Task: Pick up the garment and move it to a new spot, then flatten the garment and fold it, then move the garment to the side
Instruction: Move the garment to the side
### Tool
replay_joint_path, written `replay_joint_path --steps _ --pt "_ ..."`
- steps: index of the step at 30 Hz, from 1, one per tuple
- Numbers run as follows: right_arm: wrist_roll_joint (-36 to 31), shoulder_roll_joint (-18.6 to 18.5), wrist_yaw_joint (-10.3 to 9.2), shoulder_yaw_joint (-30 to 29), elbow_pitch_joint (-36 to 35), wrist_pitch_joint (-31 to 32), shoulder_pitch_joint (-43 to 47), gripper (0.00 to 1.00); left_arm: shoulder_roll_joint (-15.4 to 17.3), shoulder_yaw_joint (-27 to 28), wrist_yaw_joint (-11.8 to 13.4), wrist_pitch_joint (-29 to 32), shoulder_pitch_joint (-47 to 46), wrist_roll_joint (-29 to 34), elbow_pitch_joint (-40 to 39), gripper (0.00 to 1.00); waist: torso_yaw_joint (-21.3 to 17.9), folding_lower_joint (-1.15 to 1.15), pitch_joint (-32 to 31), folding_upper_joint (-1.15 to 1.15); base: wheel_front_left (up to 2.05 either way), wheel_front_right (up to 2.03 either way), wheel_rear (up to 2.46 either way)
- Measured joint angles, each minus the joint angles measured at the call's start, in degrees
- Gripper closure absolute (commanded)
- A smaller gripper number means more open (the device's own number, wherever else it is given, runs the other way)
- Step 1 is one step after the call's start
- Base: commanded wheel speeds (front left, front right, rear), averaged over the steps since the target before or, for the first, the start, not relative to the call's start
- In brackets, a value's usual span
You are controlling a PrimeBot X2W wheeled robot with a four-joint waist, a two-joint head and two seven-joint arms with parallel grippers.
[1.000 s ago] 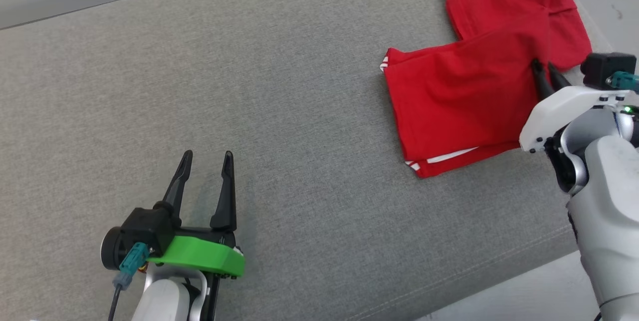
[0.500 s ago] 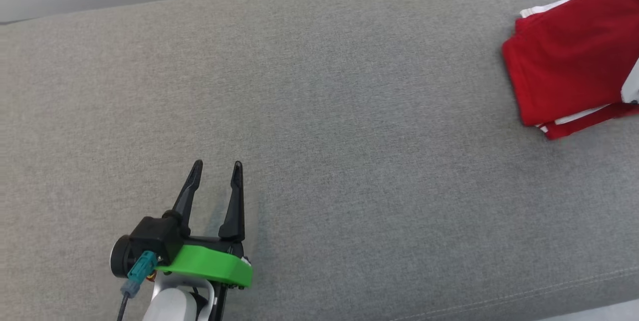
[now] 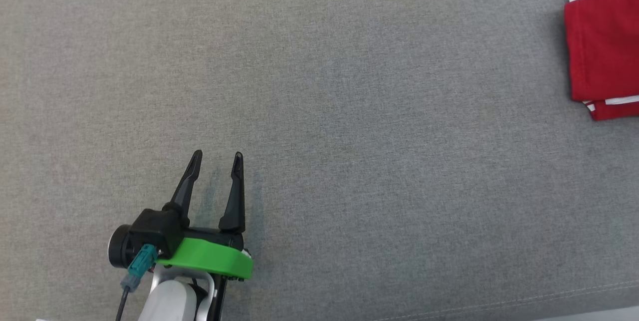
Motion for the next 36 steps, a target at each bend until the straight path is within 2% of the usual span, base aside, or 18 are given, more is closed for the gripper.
replay_joint_path --steps 3,7,13,20,23,30,36 --pt "-3.99 0.93 0.00 -3.68 1.15 -2.36 -0.85 0.00 0.00 -0.14 -0.19 0.00 -0.57 0.22 0.01 0.00 0.11 0.00 1.08 0.00 0.00 0.00 0.00" --pt "-7.59 4.78 0.00 -6.90 1.26 -4.38 -1.58 0.00 0.00 -0.11 -0.22 0.00 -0.86 0.30 0.16 0.00 0.01 0.00 1.63 0.00 0.00 0.00 0.00" --pt "-8.89 10.21 0.00 -6.59 0.43 -5.67 -3.31 0.00 -0.01 0.46 -0.23 0.00 -1.10 0.57 0.66 0.00 -0.61 0.00 0.81 0.00 0.00 0.00 0.00" --pt "-5.42 15.27 0.00 0.66 -3.47 -6.08 -3.72 0.00 -0.01 2.54 -0.01 0.00 -3.04 -0.48 0.83 0.00 -0.89 0.00 -1.64 0.00 0.00 0.00 0.00" --pt "-2.63 17.55 0.00 4.33 -6.22 -6.13 -2.17 0.00 -0.02 3.99 1.57 0.00 -3.92 -1.20 1.18 0.00 -0.79 0.00 -3.17 0.00 0.00 0.00 0.00" --pt "5.71 23.24 0.00 9.26 -13.47 -6.13 6.19 0.00 -0.03 6.49 4.93 0.00 -4.32 -1.52 3.58 0.00 -0.04 0.00 -7.41 0.00 0.00 0.00 0.00" --pt "9.02 26.50 0.00 13.69 -20.38 -6.12 17.42 0.00 -0.03 6.80 5.93 0.00 -2.19 -2.01 6.30 0.00 1.26 0.00 -10.95 0.00 0.00 0.00 0.00"
